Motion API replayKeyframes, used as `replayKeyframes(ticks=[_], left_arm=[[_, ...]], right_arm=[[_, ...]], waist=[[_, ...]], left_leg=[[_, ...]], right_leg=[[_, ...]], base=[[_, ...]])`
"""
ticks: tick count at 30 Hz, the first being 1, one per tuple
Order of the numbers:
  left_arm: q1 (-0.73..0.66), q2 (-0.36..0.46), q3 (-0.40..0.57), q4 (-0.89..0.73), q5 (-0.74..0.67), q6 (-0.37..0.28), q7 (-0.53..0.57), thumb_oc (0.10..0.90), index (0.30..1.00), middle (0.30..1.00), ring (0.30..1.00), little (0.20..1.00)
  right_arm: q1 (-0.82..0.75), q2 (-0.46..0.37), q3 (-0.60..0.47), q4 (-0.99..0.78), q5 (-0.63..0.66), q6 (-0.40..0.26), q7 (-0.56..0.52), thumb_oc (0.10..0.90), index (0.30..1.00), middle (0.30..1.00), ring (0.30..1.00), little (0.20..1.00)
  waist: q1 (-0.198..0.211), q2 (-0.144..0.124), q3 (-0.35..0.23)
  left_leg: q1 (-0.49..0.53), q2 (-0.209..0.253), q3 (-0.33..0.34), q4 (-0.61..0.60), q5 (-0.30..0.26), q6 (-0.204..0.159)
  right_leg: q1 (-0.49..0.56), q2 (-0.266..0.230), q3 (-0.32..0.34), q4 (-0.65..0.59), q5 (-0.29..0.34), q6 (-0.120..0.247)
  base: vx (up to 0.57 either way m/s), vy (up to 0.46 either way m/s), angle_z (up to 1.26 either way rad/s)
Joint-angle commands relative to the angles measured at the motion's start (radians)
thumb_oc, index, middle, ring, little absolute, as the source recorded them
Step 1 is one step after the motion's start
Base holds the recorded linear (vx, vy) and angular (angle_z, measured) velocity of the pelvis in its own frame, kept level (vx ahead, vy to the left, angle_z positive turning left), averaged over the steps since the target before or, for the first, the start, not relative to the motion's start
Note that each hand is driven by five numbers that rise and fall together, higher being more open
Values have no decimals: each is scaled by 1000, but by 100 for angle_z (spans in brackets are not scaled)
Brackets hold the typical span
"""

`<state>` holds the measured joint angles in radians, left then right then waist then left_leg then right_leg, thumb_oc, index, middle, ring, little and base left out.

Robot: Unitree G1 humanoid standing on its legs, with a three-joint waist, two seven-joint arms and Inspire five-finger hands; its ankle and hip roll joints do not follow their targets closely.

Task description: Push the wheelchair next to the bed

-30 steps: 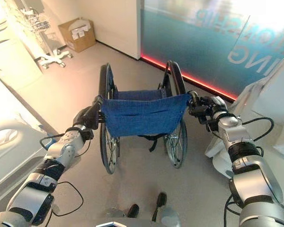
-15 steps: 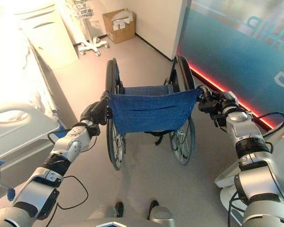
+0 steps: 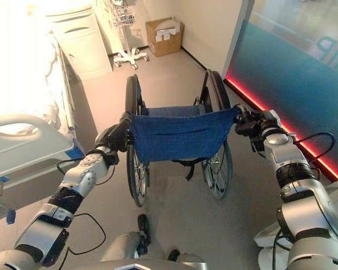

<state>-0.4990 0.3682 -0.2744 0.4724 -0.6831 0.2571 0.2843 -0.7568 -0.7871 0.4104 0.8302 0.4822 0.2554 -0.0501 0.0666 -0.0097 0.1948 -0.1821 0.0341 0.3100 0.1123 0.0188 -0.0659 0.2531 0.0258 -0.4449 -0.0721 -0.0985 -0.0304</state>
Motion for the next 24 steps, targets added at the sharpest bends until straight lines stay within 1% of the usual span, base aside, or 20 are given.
replayKeyframes(ticks=[1,2,3,4,5,6,7,8,9,12,15,17,18,19,20,21,22,24], left_arm=[[-7,106,7,-23,22,-118,-23,400,300,300,300,300],[-7,105,6,-20,21,-118,-24,400,300,300,300,300],[-9,102,4,-17,22,-117,-26,400,300,300,300,300],[-9,96,-2,-10,23,-116,-30,400,300,300,300,300],[-9,94,-4,-10,23,-116,-29,400,300,300,300,300],[-8,91,-5,-9,24,-117,-28,400,300,300,300,300],[0,86,-6,-10,21,-120,-26,400,300,300,300,300],[3,84,-3,-10,19,-116,-26,400,300,300,300,300],[4,79,-1,-8,23,-115,-27,400,300,300,300,300],[5,64,-3,17,42,-133,-39,400,300,300,300,300],[2,63,-20,14,39,-141,-30,400,300,300,300,300],[-2,64,-31,3,40,-135,-26,400,300,300,300,300],[-4,63,-36,0,44,-133,-24,400,300,300,300,300],[-8,60,-42,3,47,-133,-28,400,300,300,300,300],[-14,56,-53,2,50,-130,-27,400,300,300,300,300],[-14,56,-54,2,50,-130,-27,400,300,300,300,300],[-16,54,-59,4,48,-129,-24,400,300,300,300,300],[-15,55,-56,8,51,-126,-27,400,300,300,300,300]], right_arm=[[-139,55,-11,-52,31,-196,121,400,300,300,300,300],[-137,58,-15,-54,31,-197,123,400,300,300,300,300],[-130,60,-20,-63,32,-197,121,400,300,300,300,300],[-106,60,-35,-82,29,-203,127,400,300,300,300,300],[-99,58,-37,-87,30,-205,129,400,300,300,300,300],[-93,56,-41,-93,30,-208,135,400,300,300,300,300],[-87,49,-43,-99,33,-210,148,400,300,300,300,300],[-89,53,-43,-92,28,-215,161,400,300,300,300,300],[-98,57,-41,-89,28,-211,164,400,300,300,300,300],[-139,73,-37,-67,18,-197,168,400,300,300,300,300],[-156,67,-26,-66,27,-200,161,400,300,300,300,300],[-159,59,-25,-74,37,-198,149,400,300,300,300,300],[-159,57,-27,-75,35,-199,146,400,300,300,300,300],[-160,55,-30,-74,34,-198,141,400,300,300,300,300],[-159,53,-39,-72,31,-195,134,400,300,300,300,300],[-159,53,-40,-72,31,-195,134,400,300,300,300,300],[-159,53,-47,-72,31,-190,135,400,300,300,300,300],[-155,57,-54,-70,27,-190,141,400,300,300,300,300]], waist=[[103,-55,-129],[105,-57,-132],[104,-57,-132],[96,-46,-128],[94,-43,-127],[94,-29,-126],[91,-18,-124],[89,-15,-121],[87,-14,-120],[78,-8,-114],[54,-15,-99],[31,-23,-94],[23,-29,-90],[11,-37,-87],[-5,-45,-83],[-7,-44,-83],[-16,-48,-82],[-19,-50,-84]], left_leg=[[57,-81,-38,-27,-13,71],[65,-88,-41,-31,-13,77],[80,-101,-54,-37,-18,87],[114,-114,-86,-47,-25,98],[121,-117,-93,-49,-27,100],[120,-106,-92,-48,-13,107],[145,-114,-126,-49,-22,111],[164,-121,-142,-50,-31,115],[177,-123,-146,-53,-35,117],[217,-121,-170,-63,-46,110],[253,-123,-198,-64,-78,103],[270,-131,-225,-64,-107,100],[277,-138,-237,-64,-120,102],[288,-147,-252,-62,-142,106],[307,-161,-282,-53,-176,113],[309,-161,-284,-52,-179,113],[328,-166,-301,-42,-202,114],[343,-169,-311,-29,-221,113]], right_leg=[[8,-143,81,272,-41,154],[-2,-160,74,312,-13,167],[-32,-185,80,396,28,185],[-94,-222,99,559,78,196],[-107,-232,103,596,84,196],[-124,-230,94,627,107,180],[-156,-250,108,718,130,175],[-176,-260,116,736,139,173],[-185,-263,114,712,133,168],[-221,-244,98,570,81,154],[-286,-239,121,398,124,168],[-346,-230,159,276,180,187],[-370,-229,175,241,197,196],[-390,-228,196,190,234,211],[-424,-225,224,129,280,228],[-423,-224,224,124,283,229],[-436,-220,229,79,301,234],[-440,-217,234,78,308,233]], base=[[217,149,-40],[255,208,-25],[262,247,-10],[255,237,1],[175,200,11],[156,152,33],[206,153,42],[266,115,39],[223,15,18],[192,-67,-5],[181,-121,10],[189,-141,29],[205,-141,52],[308,-188,58],[254,-147,58],[353,-208,88],[260,-168,95],[305,-214,104]])
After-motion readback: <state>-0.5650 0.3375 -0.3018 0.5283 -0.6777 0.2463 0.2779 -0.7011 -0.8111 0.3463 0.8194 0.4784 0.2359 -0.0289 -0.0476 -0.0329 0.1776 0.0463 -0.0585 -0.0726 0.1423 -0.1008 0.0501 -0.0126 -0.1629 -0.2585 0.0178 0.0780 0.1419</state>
